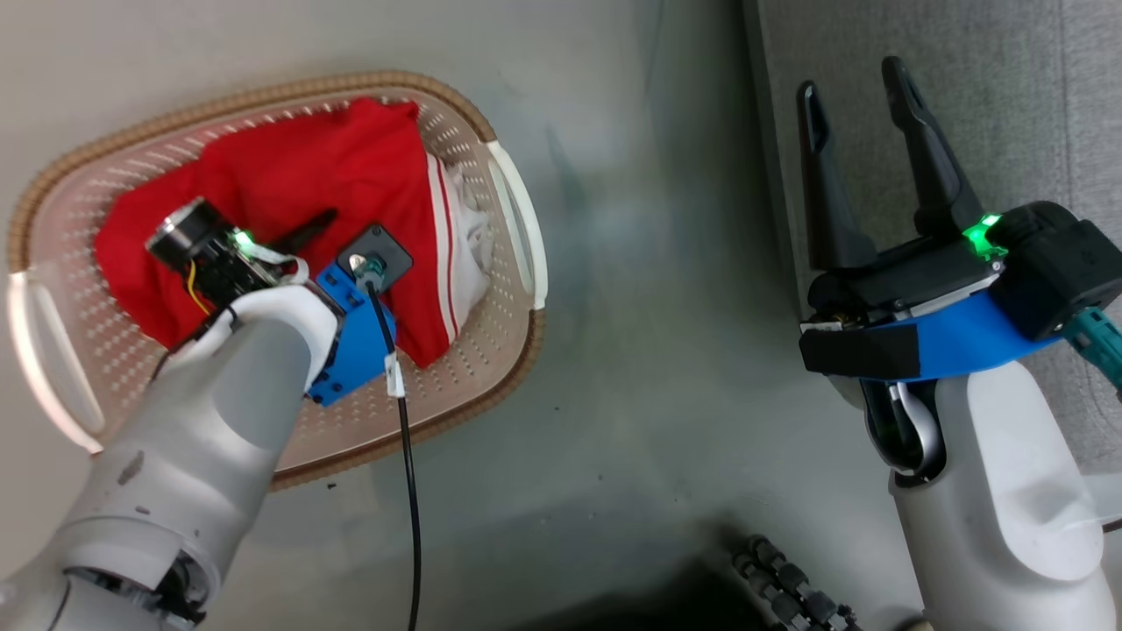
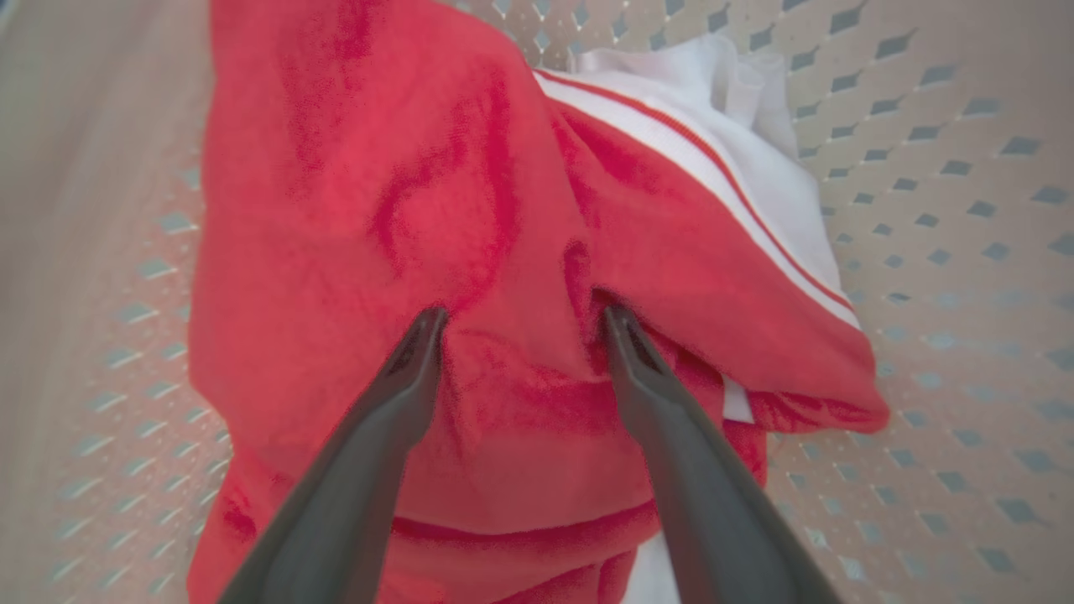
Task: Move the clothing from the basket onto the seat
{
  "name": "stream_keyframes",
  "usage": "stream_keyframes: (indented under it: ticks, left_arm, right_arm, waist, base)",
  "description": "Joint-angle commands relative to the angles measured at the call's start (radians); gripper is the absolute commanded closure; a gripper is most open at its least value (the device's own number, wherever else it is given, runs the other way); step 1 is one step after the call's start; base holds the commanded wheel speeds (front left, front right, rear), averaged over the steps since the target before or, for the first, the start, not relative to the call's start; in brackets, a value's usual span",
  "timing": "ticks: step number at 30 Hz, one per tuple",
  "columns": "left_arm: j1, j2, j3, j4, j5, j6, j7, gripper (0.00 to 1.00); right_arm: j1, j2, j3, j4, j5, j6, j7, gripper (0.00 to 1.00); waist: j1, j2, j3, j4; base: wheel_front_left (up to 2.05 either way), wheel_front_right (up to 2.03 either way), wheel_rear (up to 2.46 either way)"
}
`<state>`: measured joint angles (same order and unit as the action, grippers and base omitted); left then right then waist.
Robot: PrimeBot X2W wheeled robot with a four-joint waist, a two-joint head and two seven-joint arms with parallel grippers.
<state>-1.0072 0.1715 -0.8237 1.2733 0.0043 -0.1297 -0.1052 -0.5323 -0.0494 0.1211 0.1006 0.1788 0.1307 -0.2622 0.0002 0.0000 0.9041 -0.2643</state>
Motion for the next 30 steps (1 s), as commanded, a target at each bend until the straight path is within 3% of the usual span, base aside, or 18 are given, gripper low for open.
stream_keyframes:
  ticks: [1,14,15,16,23,30]
  left_arm:
    - [-0.029,0.009,-0.009,0.001,-0.003,0.0,0.007,0.0]
    - [-0.119,0.062,-0.104,0.015,0.007,0.0,0.108,0.0]
    - [-0.124,0.061,-0.108,0.015,0.007,0.0,0.111,0.6]
    - [-0.128,0.059,-0.111,0.015,0.007,0.0,0.108,1.0]
    - [-0.137,0.032,-0.119,0.015,-0.018,0.0,0.08,1.0]
    - [-0.127,-0.006,-0.11,0.011,-0.05,0.009,-0.018,1.0]
  right_arm:
    - [-0.023,-0.002,0.0,-0.008,0.009,0.0,-0.004,0.0]
    - [-0.02,-0.002,0.004,-0.069,0.031,0.0,-0.004,0.0]
    - [-0.02,-0.002,0.003,-0.069,0.031,0.0,-0.004,0.0]
    - [-0.022,-0.002,0.003,-0.069,0.031,0.0,-0.004,0.0]
    - [-0.036,-0.002,-0.006,-0.056,0.024,0.0,-0.004,0.0]
    - [-0.033,-0.002,-0.028,-0.047,-0.006,0.0,-0.004,0.0]
  waist:
    - [-0.0002,0.0,0.041,-0.016]
    - [-0.0002,0.0,0.151,-0.053]
    - [-0.0002,0.0,0.153,-0.053]
    - [-0.0002,0.0,0.155,-0.054]
    - [-0.0002,0.0,0.141,-0.038]
    - [-0.0002,0.0,0.092,0.011]
  base:
    - [0.0,0.0,0.0]
    - [0.0,0.0,0.0]
    - [0.0,0.0,0.0]
    - [0.0,0.0,0.0]
    - [0.0,0.0,0.0]
    - [0.0,0.0,0.0]
